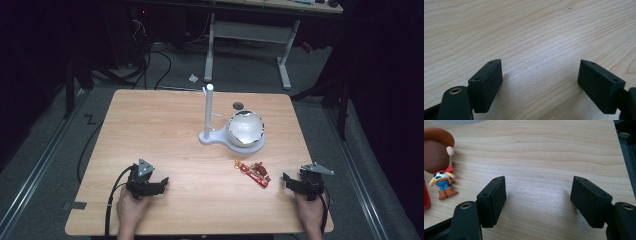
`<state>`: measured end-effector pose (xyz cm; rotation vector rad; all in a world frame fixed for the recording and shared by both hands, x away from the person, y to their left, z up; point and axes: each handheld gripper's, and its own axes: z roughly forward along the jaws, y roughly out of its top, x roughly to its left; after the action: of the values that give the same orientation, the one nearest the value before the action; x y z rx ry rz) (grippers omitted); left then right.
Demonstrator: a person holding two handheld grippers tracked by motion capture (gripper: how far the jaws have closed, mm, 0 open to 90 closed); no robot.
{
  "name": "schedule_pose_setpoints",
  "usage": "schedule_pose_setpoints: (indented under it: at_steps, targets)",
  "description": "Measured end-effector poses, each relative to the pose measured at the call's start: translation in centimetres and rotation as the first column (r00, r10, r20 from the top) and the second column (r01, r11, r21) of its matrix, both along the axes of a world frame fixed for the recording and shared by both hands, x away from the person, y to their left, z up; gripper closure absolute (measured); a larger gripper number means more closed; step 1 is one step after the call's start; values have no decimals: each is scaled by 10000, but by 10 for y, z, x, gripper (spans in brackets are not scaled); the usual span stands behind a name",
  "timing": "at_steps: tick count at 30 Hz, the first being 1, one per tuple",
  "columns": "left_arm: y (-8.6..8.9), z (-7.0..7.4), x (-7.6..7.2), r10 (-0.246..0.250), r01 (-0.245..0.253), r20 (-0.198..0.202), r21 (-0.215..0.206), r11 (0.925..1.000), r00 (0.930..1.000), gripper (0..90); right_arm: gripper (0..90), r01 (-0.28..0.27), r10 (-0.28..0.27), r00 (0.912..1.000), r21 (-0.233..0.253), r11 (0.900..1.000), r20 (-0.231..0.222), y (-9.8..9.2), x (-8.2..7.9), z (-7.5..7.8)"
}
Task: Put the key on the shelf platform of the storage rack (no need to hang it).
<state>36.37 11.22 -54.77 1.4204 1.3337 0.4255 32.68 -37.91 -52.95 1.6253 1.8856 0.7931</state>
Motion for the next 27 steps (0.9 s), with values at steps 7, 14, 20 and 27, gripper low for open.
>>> schedule_pose_setpoints:
  at_steps: [7, 14, 20, 27]
  targets:
    - [0, 0, 0, 8, -8, -16, -1, 10000, 10000, 202, 288, -34, 34, 10000, -20, 10000, 14, 0, 0, 0]
    - [0, 0, 0, 9, -9, -16, -5, 10000, 10000, 203, 288, -33, 33, 10000, -53, 10000, 12, 0, 0, 0]
    - [0, 0, 0, 18, -18, -14, -19, 10000, 10000, 202, 288, -39, 39, 10000, -58, 10000, 12, 0, 0, 0]
    - [0, 0, 0, 8, -8, -17, -6, 10000, 10000, 203, 287, -63, 63, 10000, -76, 10000, 21, 0, 0, 0]
